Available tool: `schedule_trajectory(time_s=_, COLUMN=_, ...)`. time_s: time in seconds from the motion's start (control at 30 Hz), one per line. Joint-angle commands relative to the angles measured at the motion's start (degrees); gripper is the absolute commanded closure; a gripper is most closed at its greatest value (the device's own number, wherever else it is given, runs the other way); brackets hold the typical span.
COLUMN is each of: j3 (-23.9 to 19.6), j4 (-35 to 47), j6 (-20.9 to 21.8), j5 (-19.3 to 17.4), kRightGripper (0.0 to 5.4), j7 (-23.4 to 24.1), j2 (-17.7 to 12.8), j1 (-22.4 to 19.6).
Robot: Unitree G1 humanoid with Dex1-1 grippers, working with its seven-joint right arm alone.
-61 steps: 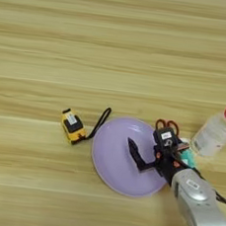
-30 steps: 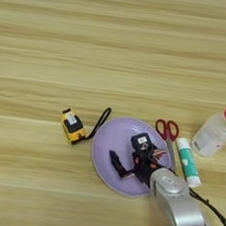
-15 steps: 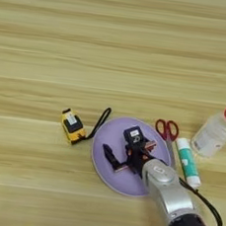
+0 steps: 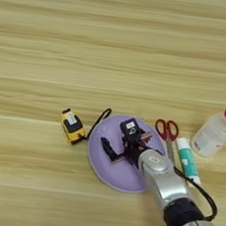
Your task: Move the objects on the table
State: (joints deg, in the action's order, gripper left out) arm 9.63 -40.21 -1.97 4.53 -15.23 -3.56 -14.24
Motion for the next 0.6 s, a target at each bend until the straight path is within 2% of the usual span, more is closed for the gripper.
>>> schedule_trajectory(time_s=0.03, j3=-0.56, j4=-0.65, j6=1.07, j5=0.92, kRightGripper=0.03, j7=1.60, j2=-0.29, j1=-3.76)
schedule_trajectory(time_s=0.6, j3=-2.14, j4=-9.12, j6=5.06, j5=1.21, kRightGripper=0.03, j7=2.79, j2=-0.20, j1=-8.85)
